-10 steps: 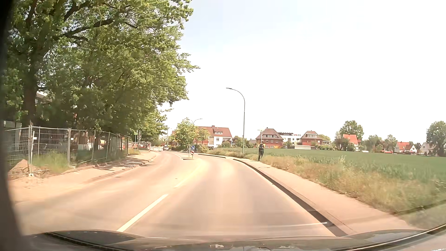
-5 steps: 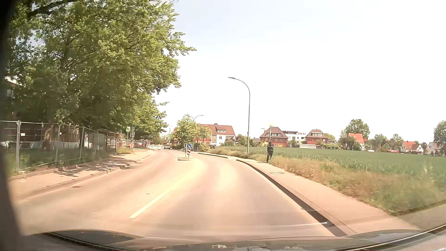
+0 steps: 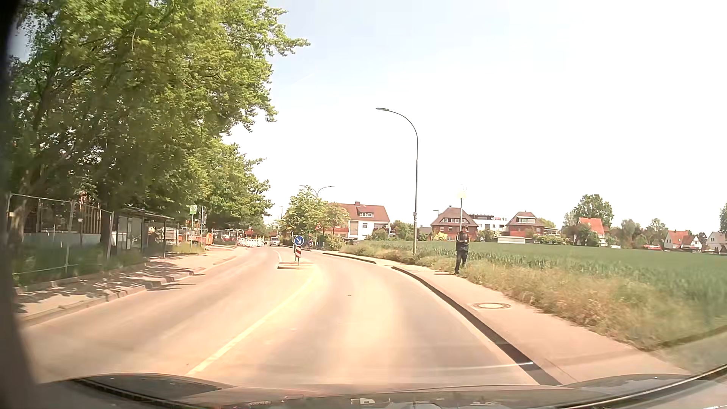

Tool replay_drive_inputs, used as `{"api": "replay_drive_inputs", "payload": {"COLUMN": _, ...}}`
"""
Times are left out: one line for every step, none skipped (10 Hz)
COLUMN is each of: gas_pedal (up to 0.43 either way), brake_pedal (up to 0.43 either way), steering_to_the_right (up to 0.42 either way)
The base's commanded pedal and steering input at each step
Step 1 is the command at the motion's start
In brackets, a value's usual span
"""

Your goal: Follow the waypoints while adhering to traffic rules and regulations

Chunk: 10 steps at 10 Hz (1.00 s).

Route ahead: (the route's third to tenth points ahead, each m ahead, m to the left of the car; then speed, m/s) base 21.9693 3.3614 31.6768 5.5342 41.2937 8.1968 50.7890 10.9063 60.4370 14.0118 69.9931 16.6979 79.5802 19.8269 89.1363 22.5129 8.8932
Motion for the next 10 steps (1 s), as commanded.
{"api": "replay_drive_inputs", "payload": {"gas_pedal": 0.138, "brake_pedal": 0.000, "steering_to_the_right": -0.017}}
{"api": "replay_drive_inputs", "payload": {"gas_pedal": 0.138, "brake_pedal": 0.000, "steering_to_the_right": -0.020}}
{"api": "replay_drive_inputs", "payload": {"gas_pedal": 0.138, "brake_pedal": 0.000, "steering_to_the_right": -0.020}}
{"api": "replay_drive_inputs", "payload": {"gas_pedal": 0.138, "brake_pedal": 0.000, "steering_to_the_right": -0.020}}
{"api": "replay_drive_inputs", "payload": {"gas_pedal": 0.138, "brake_pedal": 0.000, "steering_to_the_right": -0.023}}
{"api": "replay_drive_inputs", "payload": {"gas_pedal": 0.138, "brake_pedal": 0.000, "steering_to_the_right": -0.026}}
{"api": "replay_drive_inputs", "payload": {"gas_pedal": 0.138, "brake_pedal": 0.000, "steering_to_the_right": -0.028}}
{"api": "replay_drive_inputs", "payload": {"gas_pedal": 0.138, "brake_pedal": 0.000, "steering_to_the_right": -0.031}}
{"api": "replay_drive_inputs", "payload": {"gas_pedal": 0.138, "brake_pedal": 0.000, "steering_to_the_right": -0.035}}
{"api": "replay_drive_inputs", "payload": {"gas_pedal": 0.138, "brake_pedal": 0.000, "steering_to_the_right": -0.037}}
